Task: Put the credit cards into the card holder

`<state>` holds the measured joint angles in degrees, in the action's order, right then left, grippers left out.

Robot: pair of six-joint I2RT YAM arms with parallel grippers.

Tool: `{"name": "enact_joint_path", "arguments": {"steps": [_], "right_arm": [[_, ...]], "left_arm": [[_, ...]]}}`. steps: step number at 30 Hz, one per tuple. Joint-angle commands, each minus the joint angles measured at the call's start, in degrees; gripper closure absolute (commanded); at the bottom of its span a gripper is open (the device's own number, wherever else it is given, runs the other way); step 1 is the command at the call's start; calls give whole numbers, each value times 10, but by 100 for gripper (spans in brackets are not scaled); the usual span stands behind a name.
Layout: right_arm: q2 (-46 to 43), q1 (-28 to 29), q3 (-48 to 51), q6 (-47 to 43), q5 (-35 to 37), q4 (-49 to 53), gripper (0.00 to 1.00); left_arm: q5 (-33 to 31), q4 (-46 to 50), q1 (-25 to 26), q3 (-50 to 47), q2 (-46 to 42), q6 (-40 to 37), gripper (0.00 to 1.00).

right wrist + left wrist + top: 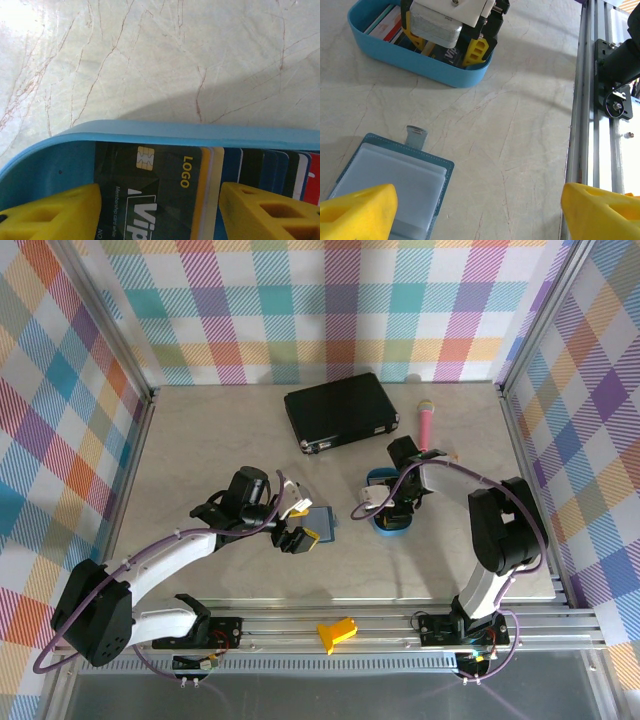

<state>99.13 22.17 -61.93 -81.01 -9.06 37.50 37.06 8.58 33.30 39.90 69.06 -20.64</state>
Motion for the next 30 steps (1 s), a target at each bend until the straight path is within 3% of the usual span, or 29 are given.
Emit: {"name": "enact_joint_path", "arguments": {"steps": [1,14,30], "right_arm": [[21,4,13,3,2,-21,37],[32,6,25,27,13,-57,47],[2,8,39,37,44,-86,82]], "left_arm": [[17,-19,4,8,-2,-7,14],[18,-19,5,8,-1,-6,14],[21,-23,5,6,-6,-1,14]]}}
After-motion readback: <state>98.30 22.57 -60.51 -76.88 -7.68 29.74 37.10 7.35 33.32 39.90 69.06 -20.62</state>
